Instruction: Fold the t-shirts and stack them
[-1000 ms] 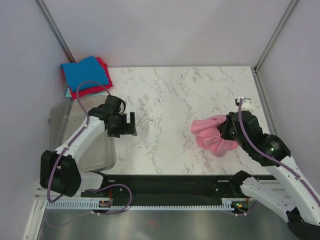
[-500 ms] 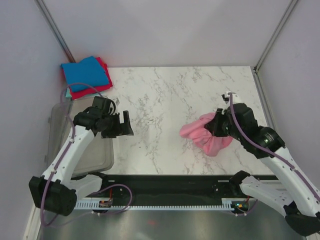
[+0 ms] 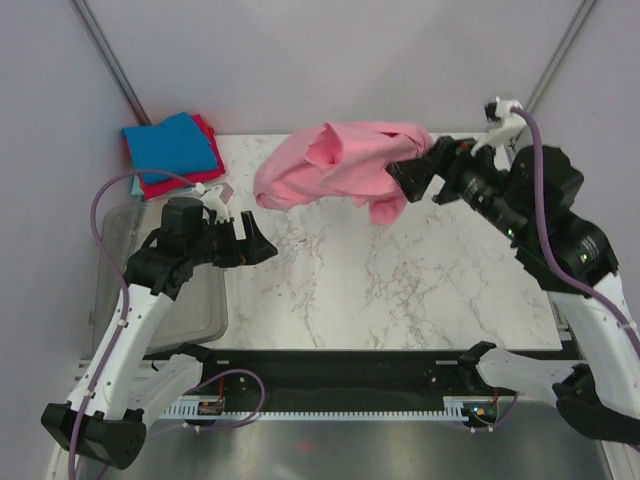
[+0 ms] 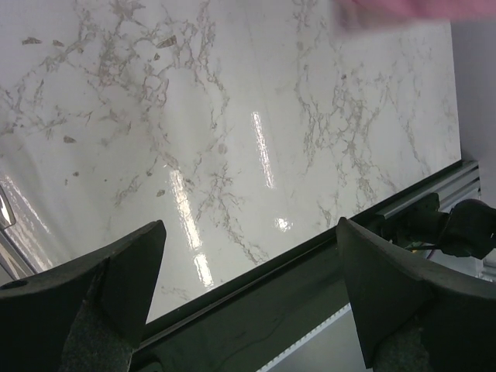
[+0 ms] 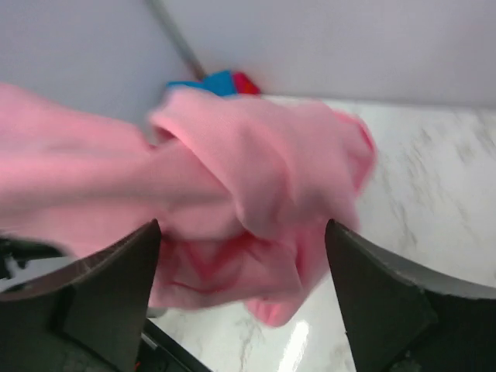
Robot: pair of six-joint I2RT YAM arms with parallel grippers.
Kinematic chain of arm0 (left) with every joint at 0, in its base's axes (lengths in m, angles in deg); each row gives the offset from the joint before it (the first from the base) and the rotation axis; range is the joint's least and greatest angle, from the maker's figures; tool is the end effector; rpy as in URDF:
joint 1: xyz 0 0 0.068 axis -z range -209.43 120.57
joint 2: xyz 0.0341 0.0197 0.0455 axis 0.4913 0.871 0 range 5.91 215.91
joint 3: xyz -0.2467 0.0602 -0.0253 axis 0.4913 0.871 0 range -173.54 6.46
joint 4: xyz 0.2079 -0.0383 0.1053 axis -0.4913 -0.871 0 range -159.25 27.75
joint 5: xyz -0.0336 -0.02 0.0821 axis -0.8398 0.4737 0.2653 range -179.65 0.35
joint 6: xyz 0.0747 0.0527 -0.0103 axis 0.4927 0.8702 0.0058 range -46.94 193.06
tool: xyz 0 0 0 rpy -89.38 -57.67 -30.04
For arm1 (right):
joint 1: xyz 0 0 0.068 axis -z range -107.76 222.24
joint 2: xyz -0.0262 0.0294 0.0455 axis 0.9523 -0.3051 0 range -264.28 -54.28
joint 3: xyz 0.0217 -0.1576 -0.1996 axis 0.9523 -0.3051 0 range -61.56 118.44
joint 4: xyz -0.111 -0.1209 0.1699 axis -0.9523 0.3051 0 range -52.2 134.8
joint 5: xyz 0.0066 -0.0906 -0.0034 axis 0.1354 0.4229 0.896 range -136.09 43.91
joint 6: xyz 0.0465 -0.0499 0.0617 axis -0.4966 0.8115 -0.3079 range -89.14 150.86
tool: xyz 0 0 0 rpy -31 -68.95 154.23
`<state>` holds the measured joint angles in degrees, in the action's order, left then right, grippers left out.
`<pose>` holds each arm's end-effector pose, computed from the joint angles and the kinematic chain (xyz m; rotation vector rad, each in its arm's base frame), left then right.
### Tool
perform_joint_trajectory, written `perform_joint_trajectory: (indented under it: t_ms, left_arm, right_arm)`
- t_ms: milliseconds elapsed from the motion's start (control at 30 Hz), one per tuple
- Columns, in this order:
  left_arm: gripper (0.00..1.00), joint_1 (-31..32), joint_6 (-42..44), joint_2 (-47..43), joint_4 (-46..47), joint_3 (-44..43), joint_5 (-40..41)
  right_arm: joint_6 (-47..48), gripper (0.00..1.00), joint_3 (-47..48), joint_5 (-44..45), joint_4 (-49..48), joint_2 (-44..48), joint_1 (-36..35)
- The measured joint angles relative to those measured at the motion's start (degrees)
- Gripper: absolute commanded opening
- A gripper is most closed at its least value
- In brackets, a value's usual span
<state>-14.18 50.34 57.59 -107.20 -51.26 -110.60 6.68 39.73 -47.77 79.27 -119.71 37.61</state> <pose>0.1809 -0.0799 0.2940 0.0529 2.3092 -0.7598 0.1755 0.1242 0.4980 -0.1805 1.7224 0.7929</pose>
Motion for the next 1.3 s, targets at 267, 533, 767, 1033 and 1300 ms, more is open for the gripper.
perform_joint_trajectory:
  t_ms: [267,533,767,1033,1300]
  left_arm:
    - [1.00,0.00,0.04,-2.80,1.03,3.06,-1.57]
    - [0.98,0.00,0.00,1.79,5.18,8.17,-1.73]
    - [0.93,1.55,-1.66,6.56,12.39,12.48,-1.86]
    - [0.94,13.84,-6.38,18.58,21.77,14.91,-0.24]
    - [0.93,15.02,-7.89,25.07,27.58,14.82,-0.35]
  right_arm:
    - [-13.35,0.98,-50.38,20.37,4.33,13.90,7.50]
    - [-17.79,0.98,-52.94,19.21,2.99,17.42,7.61]
    - [-21.14,0.95,-59.80,15.02,-3.23,15.82,5.79]
    - [-30.08,0.77,-72.74,15.98,-2.84,18.88,4.09]
    - [-34.77,0.56,-79.97,16.50,-5.14,18.21,3.85]
